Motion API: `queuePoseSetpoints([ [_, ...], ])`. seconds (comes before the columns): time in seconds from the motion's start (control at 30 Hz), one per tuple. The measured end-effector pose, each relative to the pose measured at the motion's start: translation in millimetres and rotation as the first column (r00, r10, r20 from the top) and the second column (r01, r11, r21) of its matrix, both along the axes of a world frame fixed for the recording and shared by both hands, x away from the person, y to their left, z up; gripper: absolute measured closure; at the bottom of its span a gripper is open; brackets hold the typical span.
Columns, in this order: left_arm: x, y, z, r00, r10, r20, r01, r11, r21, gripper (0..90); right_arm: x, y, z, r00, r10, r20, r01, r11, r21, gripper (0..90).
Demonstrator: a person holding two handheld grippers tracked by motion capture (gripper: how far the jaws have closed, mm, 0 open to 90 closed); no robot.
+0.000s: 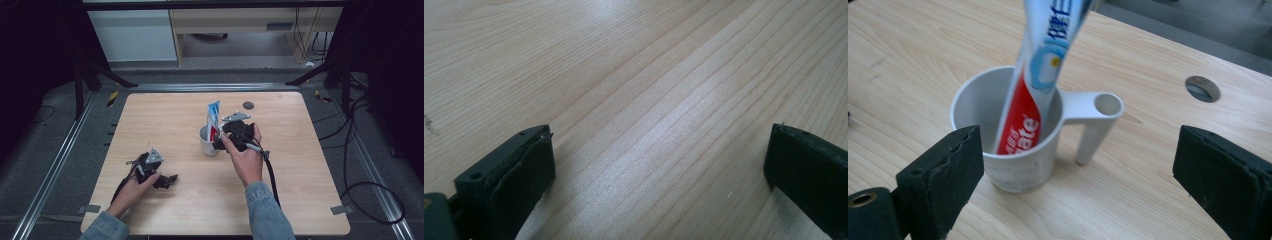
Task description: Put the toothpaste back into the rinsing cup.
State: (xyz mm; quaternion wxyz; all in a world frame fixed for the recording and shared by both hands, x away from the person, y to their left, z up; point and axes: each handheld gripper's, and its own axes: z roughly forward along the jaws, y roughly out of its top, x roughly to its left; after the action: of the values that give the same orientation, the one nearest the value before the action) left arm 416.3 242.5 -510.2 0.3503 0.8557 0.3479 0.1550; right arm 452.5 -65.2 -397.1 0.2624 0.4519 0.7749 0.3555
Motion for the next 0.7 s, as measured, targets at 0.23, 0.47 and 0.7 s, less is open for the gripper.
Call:
queuePoseSetpoints([
  [0.23,-0.2,-0.2,0.0,1.0,-0.001,0.0,0.001,1.0,-0.001,0.0,-6.4,-17.9,-0.7,0.9997,-0.023,0.002,0.023,0.998,-0.051,7.5],
  [0.47,-0.3,-0.2,0.0,1.0,0.0,0.0,0.0,1.0,-0.001,0.0,-10.8,-34.1,-3.9,0.9995,-0.029,0.011,0.03,0.994,-0.108,8.2],
  [0.7,-0.3,-0.3,0.0,1.0,0.0,0.0,0.0,1.0,0.0,0.0,-15.3,-49.2,-9.4,0.9992,-0.036,-0.017,0.034,0.993,-0.115,8.4],
])
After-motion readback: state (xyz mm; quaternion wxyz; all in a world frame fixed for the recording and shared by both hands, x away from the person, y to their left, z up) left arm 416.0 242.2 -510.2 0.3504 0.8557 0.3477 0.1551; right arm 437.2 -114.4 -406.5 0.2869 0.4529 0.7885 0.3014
